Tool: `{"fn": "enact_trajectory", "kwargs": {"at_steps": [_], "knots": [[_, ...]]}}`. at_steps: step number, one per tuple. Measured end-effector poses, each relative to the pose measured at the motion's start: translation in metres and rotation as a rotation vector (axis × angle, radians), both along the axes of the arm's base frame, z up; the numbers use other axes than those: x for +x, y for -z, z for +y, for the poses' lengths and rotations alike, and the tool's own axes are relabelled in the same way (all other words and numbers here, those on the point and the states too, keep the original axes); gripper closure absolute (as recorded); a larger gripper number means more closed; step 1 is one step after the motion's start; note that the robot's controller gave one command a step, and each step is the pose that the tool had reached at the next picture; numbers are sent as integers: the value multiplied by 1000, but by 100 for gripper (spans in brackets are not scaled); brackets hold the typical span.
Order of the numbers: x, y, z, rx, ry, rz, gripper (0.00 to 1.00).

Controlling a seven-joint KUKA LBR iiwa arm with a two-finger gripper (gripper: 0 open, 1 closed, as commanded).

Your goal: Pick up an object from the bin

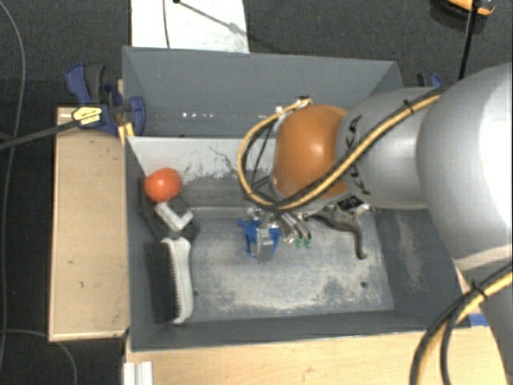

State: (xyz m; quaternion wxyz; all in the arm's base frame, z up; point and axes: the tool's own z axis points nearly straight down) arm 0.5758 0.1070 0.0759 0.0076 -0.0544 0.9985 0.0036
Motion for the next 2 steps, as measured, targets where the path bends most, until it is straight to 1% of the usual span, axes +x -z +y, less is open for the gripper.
{"fn": "enact_trajectory", "kwargs": {"at_steps": [1,2], "knots": [[0,0,0,0,1,0,100],[-6,-159,-4,1,-21,-5,100]]}}
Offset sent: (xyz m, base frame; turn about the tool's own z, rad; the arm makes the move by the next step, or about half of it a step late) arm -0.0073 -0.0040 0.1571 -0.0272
